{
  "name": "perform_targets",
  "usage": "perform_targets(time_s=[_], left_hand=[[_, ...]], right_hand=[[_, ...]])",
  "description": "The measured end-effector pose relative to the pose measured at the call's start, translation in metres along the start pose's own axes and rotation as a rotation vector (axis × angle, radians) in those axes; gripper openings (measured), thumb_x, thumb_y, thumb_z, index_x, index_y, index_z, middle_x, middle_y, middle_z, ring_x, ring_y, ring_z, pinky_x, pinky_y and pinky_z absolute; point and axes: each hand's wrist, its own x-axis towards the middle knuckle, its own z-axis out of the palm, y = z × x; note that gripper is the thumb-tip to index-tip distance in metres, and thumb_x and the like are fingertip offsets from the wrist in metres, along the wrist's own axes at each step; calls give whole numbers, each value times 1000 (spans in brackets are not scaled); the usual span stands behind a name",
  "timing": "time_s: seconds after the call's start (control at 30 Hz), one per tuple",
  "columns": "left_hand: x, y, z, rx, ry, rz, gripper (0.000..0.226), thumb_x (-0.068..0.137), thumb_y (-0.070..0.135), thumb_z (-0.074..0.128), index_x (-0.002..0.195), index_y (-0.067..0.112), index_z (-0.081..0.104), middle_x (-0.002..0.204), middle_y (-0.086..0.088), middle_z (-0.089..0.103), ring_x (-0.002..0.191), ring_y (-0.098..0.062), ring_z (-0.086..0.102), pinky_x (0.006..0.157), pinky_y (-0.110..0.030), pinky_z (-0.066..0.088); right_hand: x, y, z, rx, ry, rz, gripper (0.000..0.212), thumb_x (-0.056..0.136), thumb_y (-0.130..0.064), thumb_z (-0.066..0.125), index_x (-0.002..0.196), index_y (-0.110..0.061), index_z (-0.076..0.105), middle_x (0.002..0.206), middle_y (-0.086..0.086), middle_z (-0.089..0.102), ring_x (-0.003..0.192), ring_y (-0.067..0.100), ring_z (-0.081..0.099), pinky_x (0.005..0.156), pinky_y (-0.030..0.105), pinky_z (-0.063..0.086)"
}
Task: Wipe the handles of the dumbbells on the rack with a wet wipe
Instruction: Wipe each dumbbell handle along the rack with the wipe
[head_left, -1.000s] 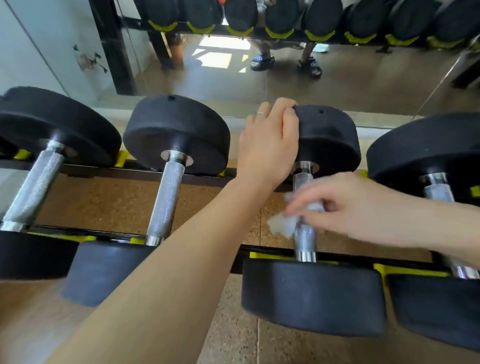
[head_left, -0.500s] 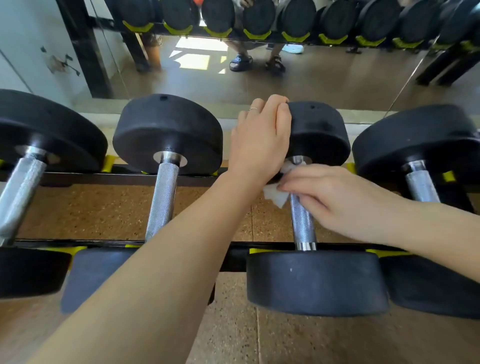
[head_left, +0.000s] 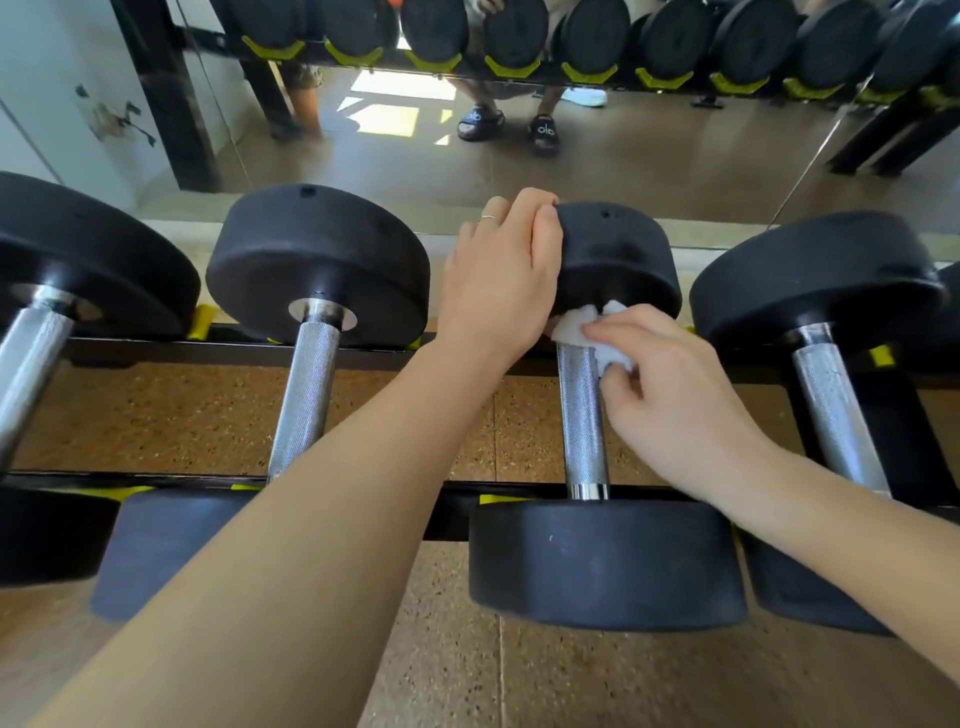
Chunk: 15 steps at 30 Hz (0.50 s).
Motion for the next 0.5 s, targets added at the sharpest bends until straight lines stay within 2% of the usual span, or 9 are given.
perform_targets(time_s=[0.03,0.07,0.1,0.17,0.2,0.27,0.33,0.43,0.5], left_hand=[[0,0,0,3,0,-3,37,108,32,25,124,22,56,111,-2,56,101,-26,51,91,-47,45],[0,1,0,7,1,-2,38,108,33,24,124,22,56,111,-1,55,101,-26,51,90,-47,45],[0,1,0,11,0,1,38,108,33,23,123,22,56,109,-1,54,100,-26,51,90,-47,45],[-1,1,0,20,-8,-4,37,108,33,22,124,22,54,108,1,52,100,-24,50,89,-46,46],[-1,1,-1,23,-15,-8,37,108,33,22,124,22,54,108,1,51,100,-24,50,90,-45,46],[0,1,-1,27,-22,-11,38,108,34,21,125,23,53,108,2,50,101,-23,49,91,-43,45],[0,2,-1,35,-19,-7,38,107,34,21,125,22,53,107,3,49,101,-22,49,90,-41,44],[-1,3,0,29,-16,-6,37,107,33,21,122,22,53,106,2,48,100,-22,49,89,-40,44],[-2,3,-1,23,-16,-6,37,107,33,21,123,22,53,107,2,49,101,-21,49,90,-41,45]], right_hand=[[-1,3,2,63,-49,117,31,91,-4,49,114,-8,69,106,1,63,97,15,59,80,21,46],[-2,6,4,232,-141,265,28,89,-2,49,104,-5,72,96,5,67,88,20,62,72,27,49],[-2,7,4,500,-241,423,28,86,2,48,99,-2,73,90,9,68,80,23,61,63,28,49],[0,10,4,985,-369,680,35,81,5,45,107,5,68,89,14,64,64,18,52,49,22,42],[1,13,2,1089,-405,759,38,79,3,45,112,7,64,90,15,60,59,13,47,45,20,38],[-3,18,1,1043,-495,816,36,77,-4,47,108,11,59,89,17,55,54,11,42,42,21,33],[-9,16,-3,841,-607,790,32,70,-13,52,94,7,59,79,17,52,52,16,40,45,26,32],[-15,7,-21,449,-777,576,10,74,-10,51,69,-5,58,63,10,43,61,22,38,55,30,30],[-15,0,-31,343,-853,480,16,80,-9,50,66,-11,57,60,6,40,58,17,37,56,31,27]])
